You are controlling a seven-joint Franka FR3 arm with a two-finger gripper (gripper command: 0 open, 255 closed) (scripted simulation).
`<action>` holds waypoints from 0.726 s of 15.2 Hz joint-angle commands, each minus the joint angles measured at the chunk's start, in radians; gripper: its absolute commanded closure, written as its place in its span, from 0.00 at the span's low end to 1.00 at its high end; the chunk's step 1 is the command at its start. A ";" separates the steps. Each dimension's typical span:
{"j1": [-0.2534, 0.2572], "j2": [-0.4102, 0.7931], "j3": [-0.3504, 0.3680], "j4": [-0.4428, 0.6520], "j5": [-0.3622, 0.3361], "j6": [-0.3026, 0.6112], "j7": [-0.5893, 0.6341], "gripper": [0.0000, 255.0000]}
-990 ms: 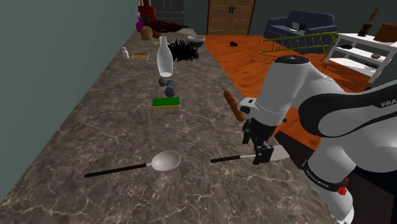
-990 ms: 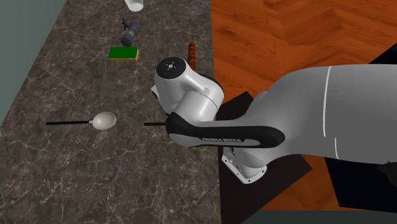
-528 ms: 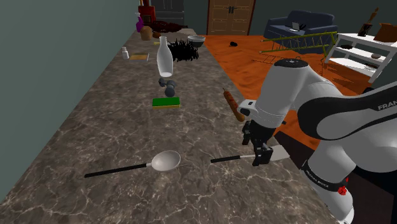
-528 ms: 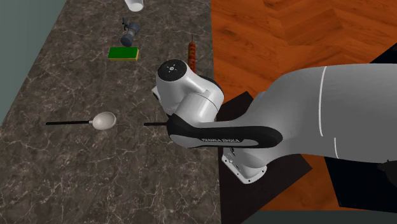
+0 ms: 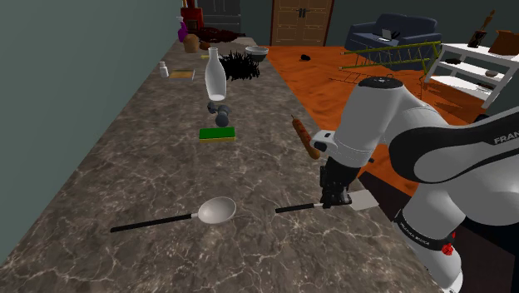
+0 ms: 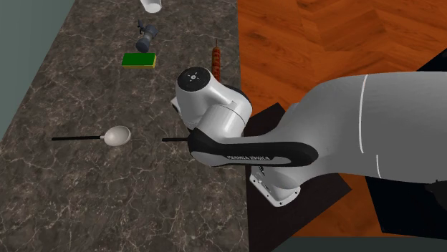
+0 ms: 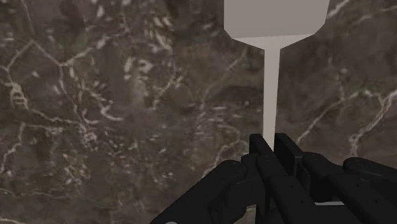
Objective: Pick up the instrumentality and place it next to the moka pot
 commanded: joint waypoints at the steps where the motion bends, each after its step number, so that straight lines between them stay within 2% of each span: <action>1: 0.000 0.000 0.000 0.000 0.000 0.000 0.000 1.00; 3: 0.000 0.000 0.000 0.000 0.000 0.000 0.000 1.00; 11: -0.013 -0.084 -0.021 0.073 -0.029 -0.156 0.006 1.00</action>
